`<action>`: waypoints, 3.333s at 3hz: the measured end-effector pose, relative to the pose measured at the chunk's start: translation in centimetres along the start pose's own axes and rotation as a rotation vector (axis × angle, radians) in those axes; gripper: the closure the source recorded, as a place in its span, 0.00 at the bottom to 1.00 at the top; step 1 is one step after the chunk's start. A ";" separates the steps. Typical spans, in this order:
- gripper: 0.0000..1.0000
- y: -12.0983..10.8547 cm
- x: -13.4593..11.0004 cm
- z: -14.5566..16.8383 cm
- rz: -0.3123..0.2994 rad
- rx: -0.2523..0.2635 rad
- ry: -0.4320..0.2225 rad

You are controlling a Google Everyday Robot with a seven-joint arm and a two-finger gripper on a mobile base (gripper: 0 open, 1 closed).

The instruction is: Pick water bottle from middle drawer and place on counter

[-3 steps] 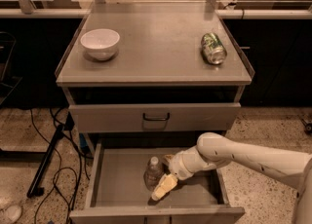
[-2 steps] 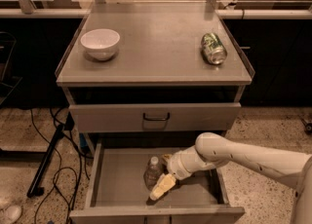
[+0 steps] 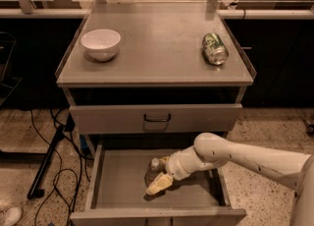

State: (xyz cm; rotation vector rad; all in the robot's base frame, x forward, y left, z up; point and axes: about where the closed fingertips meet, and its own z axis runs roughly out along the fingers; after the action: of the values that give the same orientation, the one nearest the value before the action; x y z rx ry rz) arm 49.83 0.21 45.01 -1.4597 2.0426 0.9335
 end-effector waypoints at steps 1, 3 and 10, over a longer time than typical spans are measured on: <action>0.49 0.0 0.0 0.0 0.000 0.000 0.000; 0.96 0.0 0.0 0.0 0.000 0.000 0.000; 1.00 5.6 -7.5 -12.6 -0.019 0.097 -0.054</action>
Offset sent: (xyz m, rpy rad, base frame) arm 0.0000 0.0000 0.0000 0.0000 0.0000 0.0000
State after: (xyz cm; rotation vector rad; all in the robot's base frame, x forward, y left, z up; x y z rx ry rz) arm 47.31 -3.32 60.05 -1.3861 2.0023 0.8453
